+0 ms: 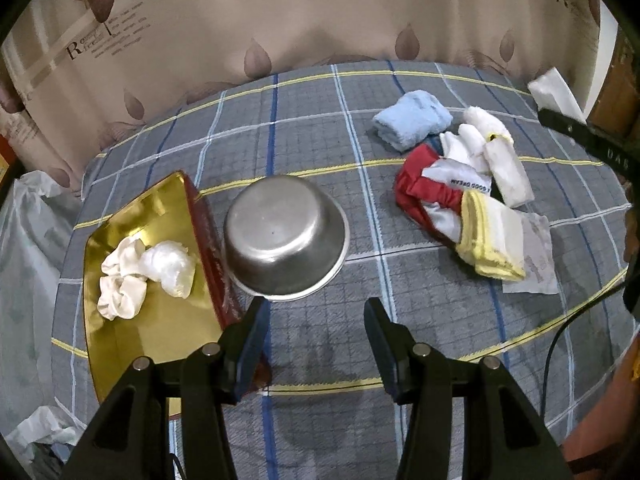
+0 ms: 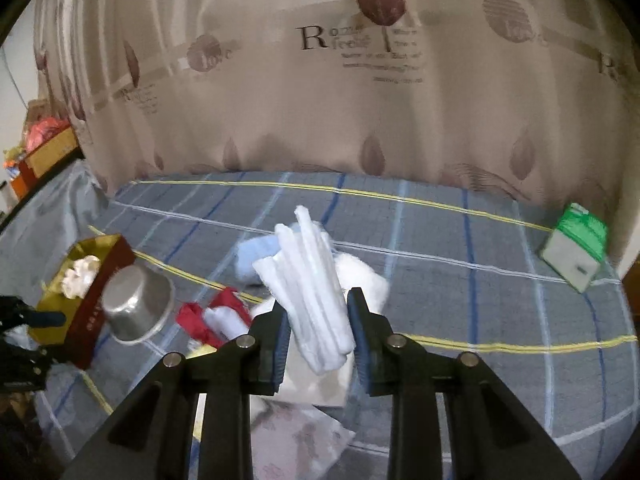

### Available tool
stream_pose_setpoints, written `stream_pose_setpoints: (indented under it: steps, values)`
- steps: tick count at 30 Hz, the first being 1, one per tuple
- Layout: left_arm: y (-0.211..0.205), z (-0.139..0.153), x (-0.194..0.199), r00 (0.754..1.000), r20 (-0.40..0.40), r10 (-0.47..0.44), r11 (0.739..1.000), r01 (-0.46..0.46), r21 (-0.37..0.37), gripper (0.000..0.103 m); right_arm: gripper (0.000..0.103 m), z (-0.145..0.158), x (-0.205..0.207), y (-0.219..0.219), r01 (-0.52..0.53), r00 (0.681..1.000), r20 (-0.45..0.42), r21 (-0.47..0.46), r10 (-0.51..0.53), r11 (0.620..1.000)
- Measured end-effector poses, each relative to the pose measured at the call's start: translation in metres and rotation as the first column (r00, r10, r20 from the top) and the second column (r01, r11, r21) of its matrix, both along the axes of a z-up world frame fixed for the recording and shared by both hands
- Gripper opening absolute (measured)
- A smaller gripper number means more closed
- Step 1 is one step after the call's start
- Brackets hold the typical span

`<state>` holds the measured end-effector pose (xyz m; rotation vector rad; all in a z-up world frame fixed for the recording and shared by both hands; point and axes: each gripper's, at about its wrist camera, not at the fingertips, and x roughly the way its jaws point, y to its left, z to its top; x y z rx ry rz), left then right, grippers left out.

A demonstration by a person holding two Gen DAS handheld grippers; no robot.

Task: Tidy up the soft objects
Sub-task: 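Grasp the white folded cloths with the right gripper while the left gripper grasps the yellow-edged towel, then place the yellow-edged towel in the gold tray with the left gripper while the right holds white cloths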

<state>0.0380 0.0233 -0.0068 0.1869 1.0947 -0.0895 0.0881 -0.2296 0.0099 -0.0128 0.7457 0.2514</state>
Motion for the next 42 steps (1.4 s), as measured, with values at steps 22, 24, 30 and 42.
stream_pose_setpoints:
  steps: [22,24,30,42]
  values:
    - [-0.105,-0.004,0.031,0.977,-0.033,-0.212,0.958,0.201,-0.206,0.064,0.02,-0.092,-0.051,-0.074,0.225,0.959,-0.173,-0.023,-0.226,0.974]
    - [-0.112,-0.01,0.036,0.974,-0.056,-0.219,0.956,0.203,-0.213,0.07,0.02,-0.091,-0.051,-0.076,0.223,0.96,-0.173,-0.007,-0.221,0.975]
    - [-0.14,-0.029,0.041,0.964,-0.094,-0.25,0.959,0.233,-0.162,0.081,0.024,-0.094,-0.05,-0.077,0.213,0.962,-0.179,0.006,-0.209,0.977]
    - [-0.16,-0.058,0.058,0.973,-0.093,-0.212,0.977,0.208,-0.052,0.086,0.026,-0.094,-0.051,-0.081,0.21,0.963,-0.186,0.048,-0.197,0.977]
